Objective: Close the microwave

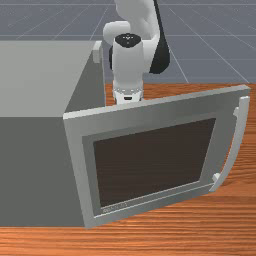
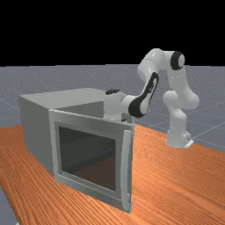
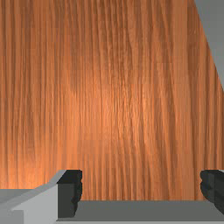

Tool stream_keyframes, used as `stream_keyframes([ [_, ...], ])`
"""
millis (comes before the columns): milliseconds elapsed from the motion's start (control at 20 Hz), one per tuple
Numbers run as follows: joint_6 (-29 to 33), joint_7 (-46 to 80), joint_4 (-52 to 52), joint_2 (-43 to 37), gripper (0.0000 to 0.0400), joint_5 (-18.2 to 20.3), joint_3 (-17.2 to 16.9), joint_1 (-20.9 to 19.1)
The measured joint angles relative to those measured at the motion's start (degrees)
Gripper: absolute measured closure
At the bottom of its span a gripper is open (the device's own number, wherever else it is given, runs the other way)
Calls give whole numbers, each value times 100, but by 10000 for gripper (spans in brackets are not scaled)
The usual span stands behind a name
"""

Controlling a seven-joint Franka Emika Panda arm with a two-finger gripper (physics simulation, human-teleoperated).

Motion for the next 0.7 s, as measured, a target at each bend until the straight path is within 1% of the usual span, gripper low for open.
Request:
stream_keyframes([
  [50, 0, 0, 0, 0, 157, 0, 0, 0],
  [100, 0, 0, 0, 0, 252, 0, 0, 0],
  [150, 0, 0, 0, 0, 310, 0, 0, 0],
  [200, 0, 0, 0, 0, 346, 0, 0, 0],
  [250, 0, 0, 0, 0, 367, 0, 0, 0],
  [300, -5, -136, 3, 2, 380, 104, 37, -60],
  [350, -61, -87, 5, -31, 388, 11, -1, -38],
  [450, -277, -258, 48, -159, 396, 253, 73, -132],
  [550, -490, -281, 117, -316, 398, 285, 72, -140],
  [700, -869, -203, 261, -556, 400, 201, 37, -108],
])
